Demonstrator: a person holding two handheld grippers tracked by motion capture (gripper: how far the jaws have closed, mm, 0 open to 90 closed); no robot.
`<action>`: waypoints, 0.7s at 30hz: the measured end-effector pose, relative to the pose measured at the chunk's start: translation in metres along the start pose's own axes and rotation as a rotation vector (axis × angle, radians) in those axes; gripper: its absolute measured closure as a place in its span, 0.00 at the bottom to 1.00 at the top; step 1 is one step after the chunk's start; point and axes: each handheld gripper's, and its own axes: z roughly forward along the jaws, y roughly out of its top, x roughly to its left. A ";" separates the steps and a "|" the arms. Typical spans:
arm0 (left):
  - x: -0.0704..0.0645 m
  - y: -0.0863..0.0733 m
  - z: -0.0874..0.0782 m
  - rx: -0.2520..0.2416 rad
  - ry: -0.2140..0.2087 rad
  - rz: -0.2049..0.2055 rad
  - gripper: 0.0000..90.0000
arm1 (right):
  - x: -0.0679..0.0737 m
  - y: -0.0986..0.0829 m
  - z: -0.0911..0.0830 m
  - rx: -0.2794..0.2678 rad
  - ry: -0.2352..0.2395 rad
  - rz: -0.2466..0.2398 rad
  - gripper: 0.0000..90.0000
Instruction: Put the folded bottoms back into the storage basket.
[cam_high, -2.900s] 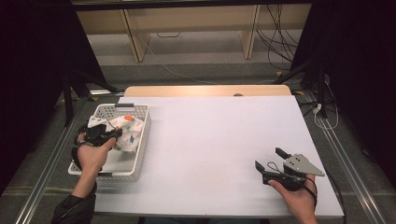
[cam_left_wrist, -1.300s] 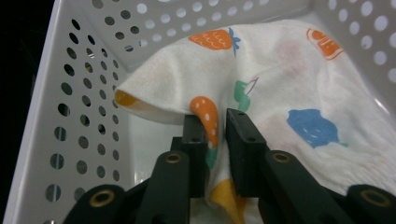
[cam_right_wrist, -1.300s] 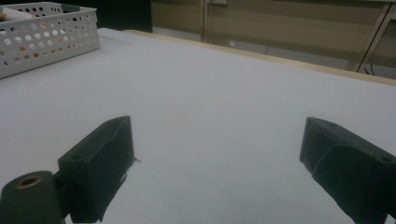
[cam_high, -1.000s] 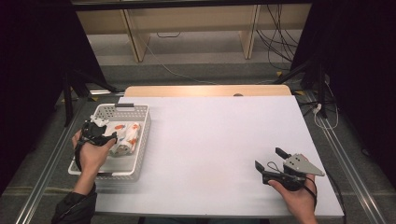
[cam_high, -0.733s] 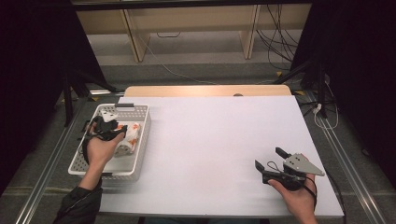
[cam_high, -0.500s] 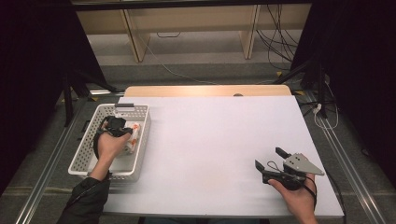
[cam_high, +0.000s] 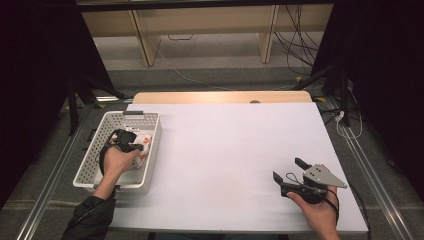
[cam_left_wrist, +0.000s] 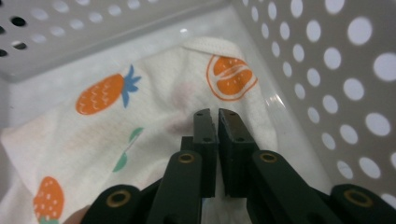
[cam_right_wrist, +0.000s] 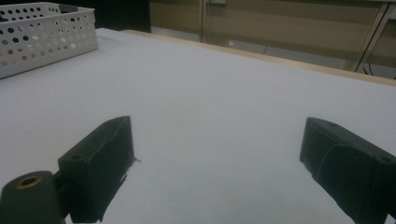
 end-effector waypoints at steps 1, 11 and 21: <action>0.000 0.000 -0.003 -0.021 0.012 -0.005 0.91 | 0.000 0.000 0.000 -0.001 -0.001 0.000 0.12; -0.005 -0.002 -0.034 -0.225 -0.054 -0.024 0.66 | 0.000 0.000 0.000 -0.019 0.003 0.005 0.12; -0.031 -0.012 -0.069 -0.355 -0.223 0.049 0.29 | 0.000 0.000 -0.001 -0.022 0.012 0.000 0.12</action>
